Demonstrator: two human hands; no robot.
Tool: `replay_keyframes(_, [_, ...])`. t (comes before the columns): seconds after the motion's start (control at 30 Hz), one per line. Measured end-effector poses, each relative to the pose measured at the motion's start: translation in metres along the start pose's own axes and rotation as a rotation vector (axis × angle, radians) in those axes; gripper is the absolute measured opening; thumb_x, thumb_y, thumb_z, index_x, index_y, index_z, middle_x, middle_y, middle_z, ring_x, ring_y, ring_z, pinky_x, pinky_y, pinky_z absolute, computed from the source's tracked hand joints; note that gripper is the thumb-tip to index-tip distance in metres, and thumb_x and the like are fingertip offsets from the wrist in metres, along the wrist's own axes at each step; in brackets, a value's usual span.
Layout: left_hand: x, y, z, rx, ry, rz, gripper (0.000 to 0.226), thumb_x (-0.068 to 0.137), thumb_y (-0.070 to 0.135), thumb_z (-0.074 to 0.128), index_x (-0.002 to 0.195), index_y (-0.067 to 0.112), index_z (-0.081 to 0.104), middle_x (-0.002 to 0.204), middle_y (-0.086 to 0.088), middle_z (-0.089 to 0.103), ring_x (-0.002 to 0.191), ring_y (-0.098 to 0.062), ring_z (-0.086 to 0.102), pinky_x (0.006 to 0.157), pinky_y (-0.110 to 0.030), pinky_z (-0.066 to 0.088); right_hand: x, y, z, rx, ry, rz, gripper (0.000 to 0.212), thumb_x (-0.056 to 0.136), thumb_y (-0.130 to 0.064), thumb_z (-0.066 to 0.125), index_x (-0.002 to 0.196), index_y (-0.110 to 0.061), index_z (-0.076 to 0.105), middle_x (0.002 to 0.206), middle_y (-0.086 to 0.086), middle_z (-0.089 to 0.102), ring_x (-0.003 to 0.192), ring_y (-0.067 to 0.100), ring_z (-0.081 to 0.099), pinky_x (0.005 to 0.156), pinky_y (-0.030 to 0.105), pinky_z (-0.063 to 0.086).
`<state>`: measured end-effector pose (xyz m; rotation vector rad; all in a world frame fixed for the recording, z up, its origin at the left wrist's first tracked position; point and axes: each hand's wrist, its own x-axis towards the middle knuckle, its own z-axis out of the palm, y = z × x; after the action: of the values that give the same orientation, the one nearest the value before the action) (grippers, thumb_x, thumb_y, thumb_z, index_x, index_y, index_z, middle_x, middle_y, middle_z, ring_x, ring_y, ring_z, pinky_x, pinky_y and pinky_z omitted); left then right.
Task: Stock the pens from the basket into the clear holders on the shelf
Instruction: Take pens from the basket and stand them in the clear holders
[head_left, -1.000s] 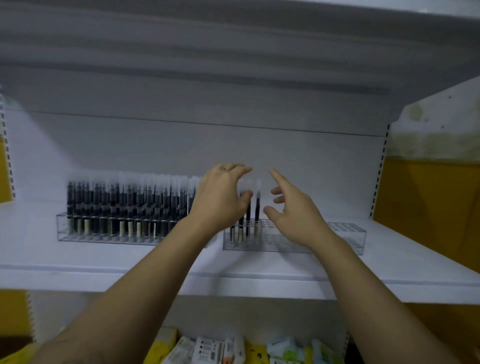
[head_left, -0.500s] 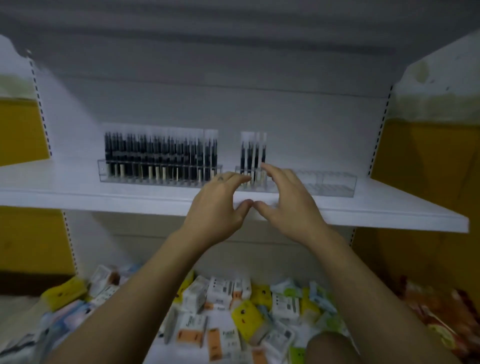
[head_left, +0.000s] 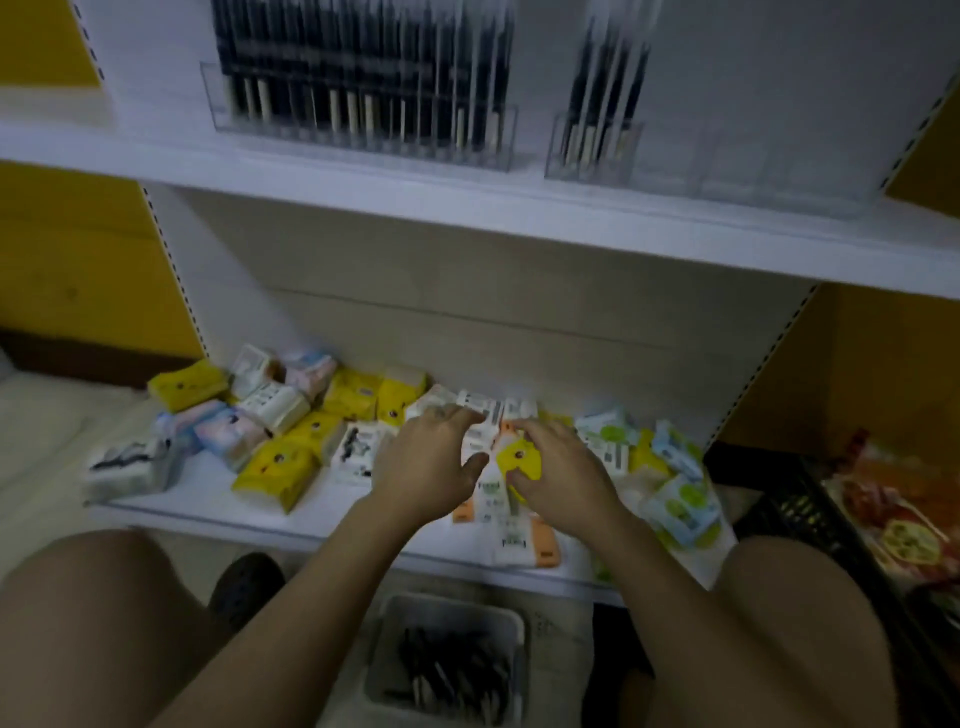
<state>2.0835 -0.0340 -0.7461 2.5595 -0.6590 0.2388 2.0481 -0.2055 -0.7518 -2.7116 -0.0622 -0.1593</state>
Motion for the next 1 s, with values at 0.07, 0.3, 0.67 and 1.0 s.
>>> replay_keyframes(0.07, [-0.01, -0.019, 0.029, -0.031, -0.083, -0.078, 0.047, 0.089, 0.035, 0.062, 0.133, 0.02, 0.053, 0.133, -0.001, 0.055, 0.122, -0.022, 0.049, 0.098, -0.036, 0.043, 0.0, 0.011, 0.032, -0.008, -0.106, 0.048, 0.058, 0.092, -0.033, 0.06, 0.144, -0.025, 0.036, 0.142, 0.001, 0.039, 0.129, 0.022, 0.041, 0.099, 0.032, 0.04])
replay_keyframes(0.3, [-0.049, -0.067, 0.113, -0.131, -0.405, -0.36, 0.05, 0.089, 0.032, 0.062, 0.135, 0.02, 0.05, 0.14, -0.002, 0.05, 0.127, -0.021, 0.046, 0.105, -0.033, 0.039, -0.01, 0.042, 0.132, 0.066, -0.42, 0.193, 0.057, 0.09, -0.03, 0.063, 0.142, -0.019, 0.041, 0.14, 0.008, 0.042, 0.125, 0.028, 0.045, 0.097, 0.038, 0.044])
replay_keyframes(0.67, [-0.093, -0.117, 0.204, -0.23, -0.752, -0.58, 0.029, 0.09, 0.025, 0.058, 0.116, 0.013, 0.061, 0.104, -0.009, 0.065, 0.091, -0.024, 0.061, 0.077, -0.035, 0.054, -0.021, 0.079, 0.227, 0.123, -0.781, 0.304, 0.008, 0.086, -0.023, 0.059, 0.094, -0.021, 0.062, 0.091, -0.002, 0.057, 0.089, 0.022, 0.059, 0.067, 0.028, 0.042])
replay_keyframes(1.0, [-0.132, -0.144, 0.269, -0.344, -0.852, -0.688, 0.015, 0.093, 0.015, 0.054, 0.105, 0.01, 0.061, 0.106, -0.012, 0.061, 0.1, -0.027, 0.057, 0.084, -0.031, 0.049, -0.033, 0.105, 0.278, 0.004, -0.955, 0.343, 0.023, 0.095, -0.015, 0.049, 0.108, -0.009, 0.067, 0.106, 0.009, 0.066, 0.091, 0.026, 0.061, 0.082, 0.036, 0.053])
